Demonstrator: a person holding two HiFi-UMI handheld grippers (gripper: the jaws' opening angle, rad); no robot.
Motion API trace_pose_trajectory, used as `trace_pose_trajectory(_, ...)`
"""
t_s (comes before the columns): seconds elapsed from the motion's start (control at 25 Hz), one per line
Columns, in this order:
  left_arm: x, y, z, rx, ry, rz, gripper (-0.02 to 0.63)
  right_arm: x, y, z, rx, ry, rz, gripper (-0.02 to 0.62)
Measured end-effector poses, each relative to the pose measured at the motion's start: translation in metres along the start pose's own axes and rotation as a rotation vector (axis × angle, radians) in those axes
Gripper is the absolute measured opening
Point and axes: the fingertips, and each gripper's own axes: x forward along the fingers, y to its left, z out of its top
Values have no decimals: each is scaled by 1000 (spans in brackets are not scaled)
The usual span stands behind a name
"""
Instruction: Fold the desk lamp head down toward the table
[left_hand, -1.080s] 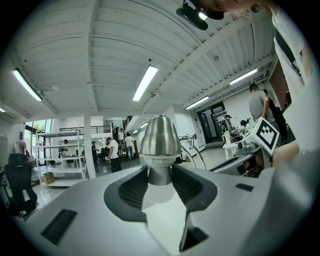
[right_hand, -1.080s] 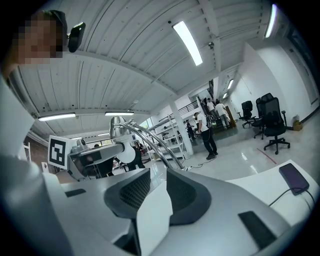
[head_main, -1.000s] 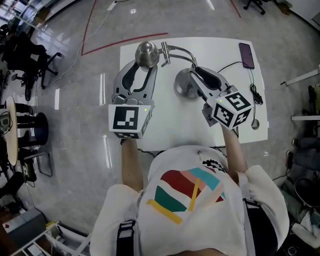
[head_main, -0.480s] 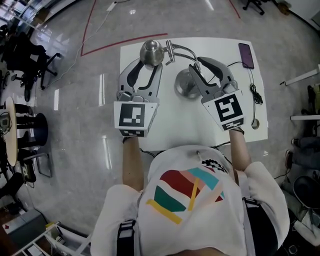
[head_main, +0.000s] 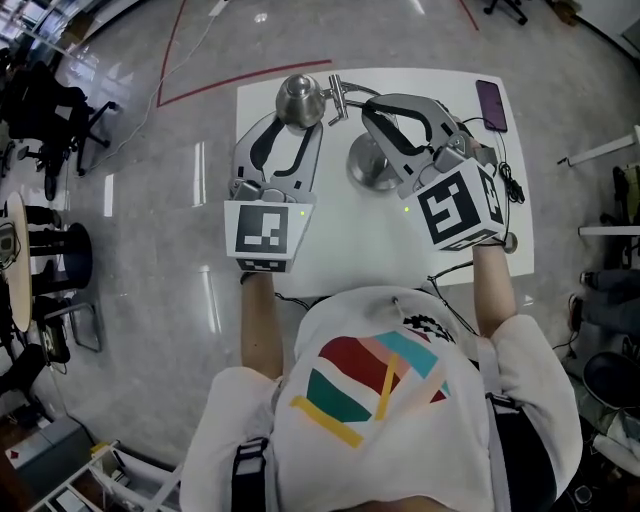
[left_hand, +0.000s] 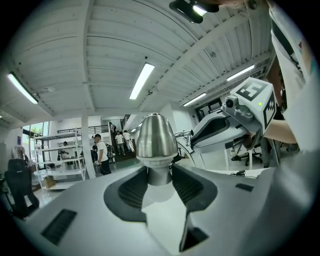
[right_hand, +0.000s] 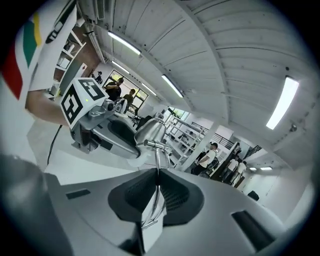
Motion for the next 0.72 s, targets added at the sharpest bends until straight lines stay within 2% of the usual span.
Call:
trace_pose_trajectory(0.12,1,-2,-3,-4,11,-3,186,1,1,0,-52,32,20,35)
trace_pose_trajectory(0.36,3,-5,-27,-81,29,-5,186,7,14,-6,-158,78,81,35)
trace_pose_trajectory(0.44,2,-3,-48,-161,58,-9,186,16,25,-8,-201,101,109,35)
trace_pose_trajectory(0.6,-2,3,-95,-391,93,3,186,39,55,-8,-303,148,177,35)
trace_pose_trajectory(0.72,-2,5,-104,-449,91,9,186,45,61,-9,-335,180,198,35)
